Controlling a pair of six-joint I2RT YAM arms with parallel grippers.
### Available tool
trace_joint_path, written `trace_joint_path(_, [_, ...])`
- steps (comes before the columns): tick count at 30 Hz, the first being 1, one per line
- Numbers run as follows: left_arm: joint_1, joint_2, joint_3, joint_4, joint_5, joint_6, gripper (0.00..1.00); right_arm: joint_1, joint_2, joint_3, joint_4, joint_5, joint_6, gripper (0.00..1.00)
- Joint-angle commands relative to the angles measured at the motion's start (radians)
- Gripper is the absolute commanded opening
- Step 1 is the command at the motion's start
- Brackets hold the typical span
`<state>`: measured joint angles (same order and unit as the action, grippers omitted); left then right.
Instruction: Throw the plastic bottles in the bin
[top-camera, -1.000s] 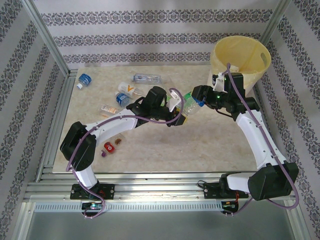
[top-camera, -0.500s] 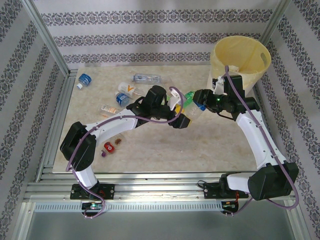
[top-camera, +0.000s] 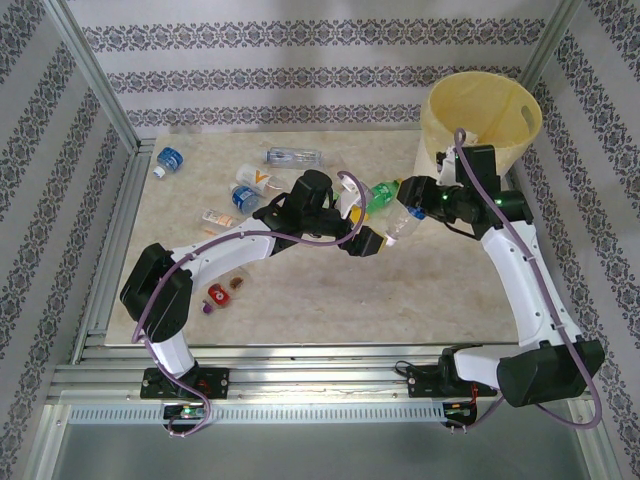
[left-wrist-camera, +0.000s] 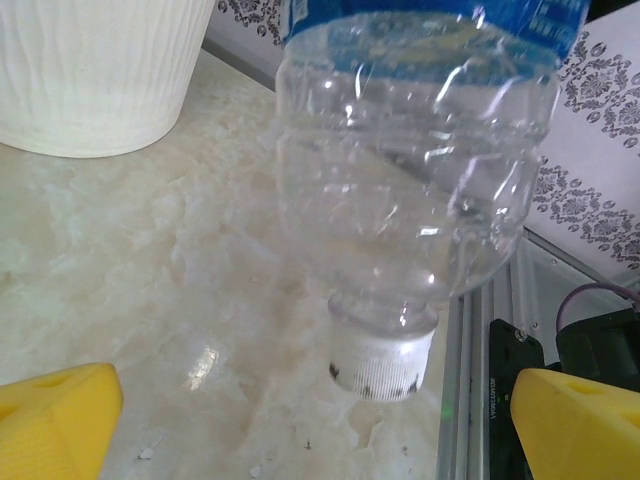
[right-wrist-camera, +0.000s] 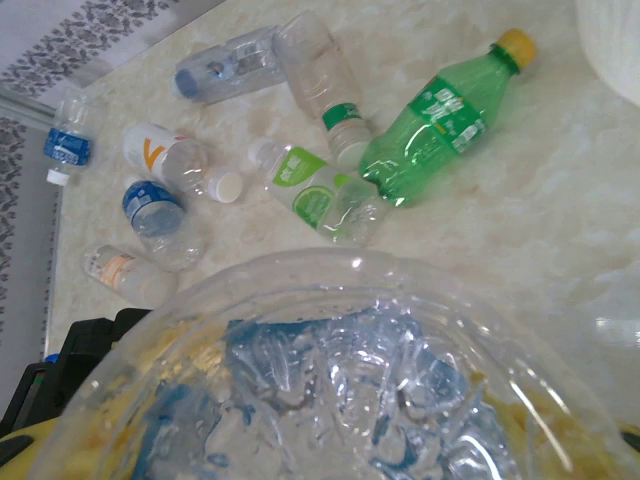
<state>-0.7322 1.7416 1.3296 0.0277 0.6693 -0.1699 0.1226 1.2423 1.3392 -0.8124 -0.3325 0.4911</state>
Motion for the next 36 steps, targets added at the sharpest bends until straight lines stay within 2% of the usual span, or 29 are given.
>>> trace_joint_path(1, [-0.009, -0.024, 0.009, 0.037, -0.011, 0.003, 1.00, 0.008, -0.027, 0.061, -0.059, 0.107, -0.045, 0.25])
trace_joint_path(9, [-0.007, -0.057, -0.006, 0.018, -0.038, 0.019, 1.00, -0.008, -0.053, 0.164, -0.105, 0.273, -0.102, 0.25])
trace_joint_path(17, [-0.003, -0.087, -0.032, 0.017, -0.057, 0.030, 1.00, -0.026, -0.078, 0.288, -0.085, 0.374, -0.183, 0.23])
trace_joint_path(26, [0.001, -0.092, -0.041, 0.018, -0.077, 0.028, 1.00, -0.032, -0.125, 0.386, 0.087, 0.467, -0.315, 0.24])
trace_joint_path(36, [0.002, -0.109, -0.056, 0.010, -0.113, 0.028, 1.00, -0.034, -0.210, 0.376, 0.425, 0.495, -0.490, 0.23])
